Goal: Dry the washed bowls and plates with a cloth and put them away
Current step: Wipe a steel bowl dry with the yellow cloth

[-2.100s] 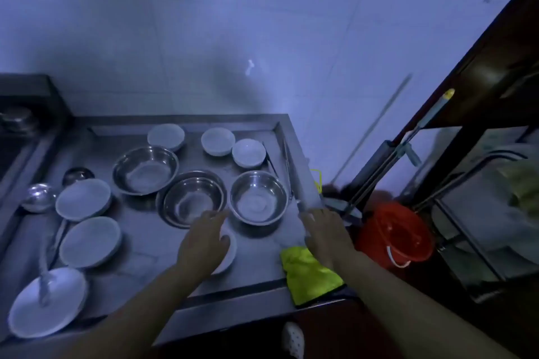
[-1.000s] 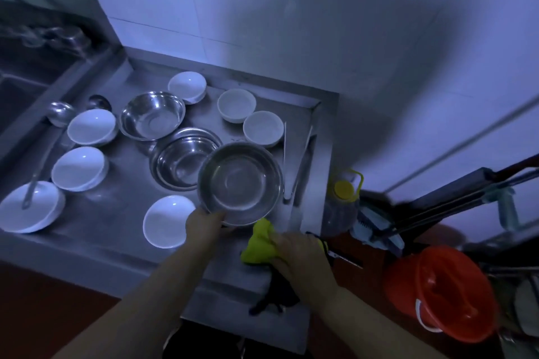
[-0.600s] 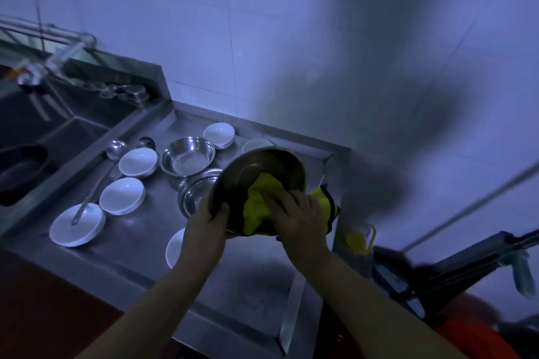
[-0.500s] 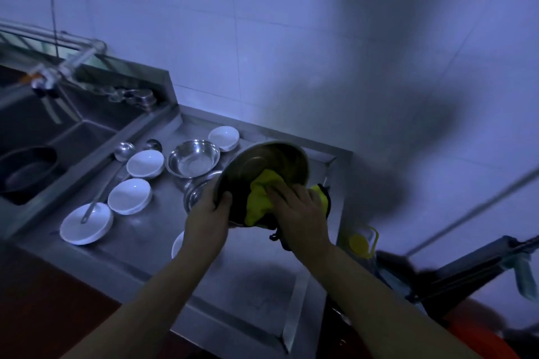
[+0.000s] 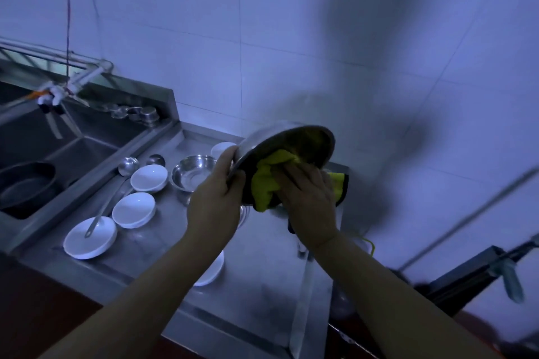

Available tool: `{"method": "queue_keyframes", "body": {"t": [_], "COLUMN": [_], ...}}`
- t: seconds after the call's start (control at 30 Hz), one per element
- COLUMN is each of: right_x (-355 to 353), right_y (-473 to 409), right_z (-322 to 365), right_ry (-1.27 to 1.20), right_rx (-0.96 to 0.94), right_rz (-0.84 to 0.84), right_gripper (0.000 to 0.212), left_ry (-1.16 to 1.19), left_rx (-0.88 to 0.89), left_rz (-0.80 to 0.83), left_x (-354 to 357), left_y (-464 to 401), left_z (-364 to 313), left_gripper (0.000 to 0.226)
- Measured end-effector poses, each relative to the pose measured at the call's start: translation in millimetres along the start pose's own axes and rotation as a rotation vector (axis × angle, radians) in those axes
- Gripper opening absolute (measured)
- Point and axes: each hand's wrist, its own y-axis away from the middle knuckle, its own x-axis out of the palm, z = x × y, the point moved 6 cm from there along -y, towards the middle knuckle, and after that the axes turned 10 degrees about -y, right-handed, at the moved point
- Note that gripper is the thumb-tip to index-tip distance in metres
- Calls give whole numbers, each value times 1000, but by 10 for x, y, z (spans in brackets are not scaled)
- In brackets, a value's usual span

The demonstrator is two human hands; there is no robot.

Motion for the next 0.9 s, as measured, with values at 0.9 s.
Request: {"method": "queue_keyframes", "body": {"t": [0.9], "right_x": [14], "right_y": [-164], "right_z": [327], "right_ry": [159], "right_rx": [-331], "right_rz": [78], "right_gripper": [23], "left_ry": [398], "left_rx": [-143], "left_rz": [252], "left_x": [-313], "left_y": [-399], "left_z": [-121], "left_gripper": [42]}}
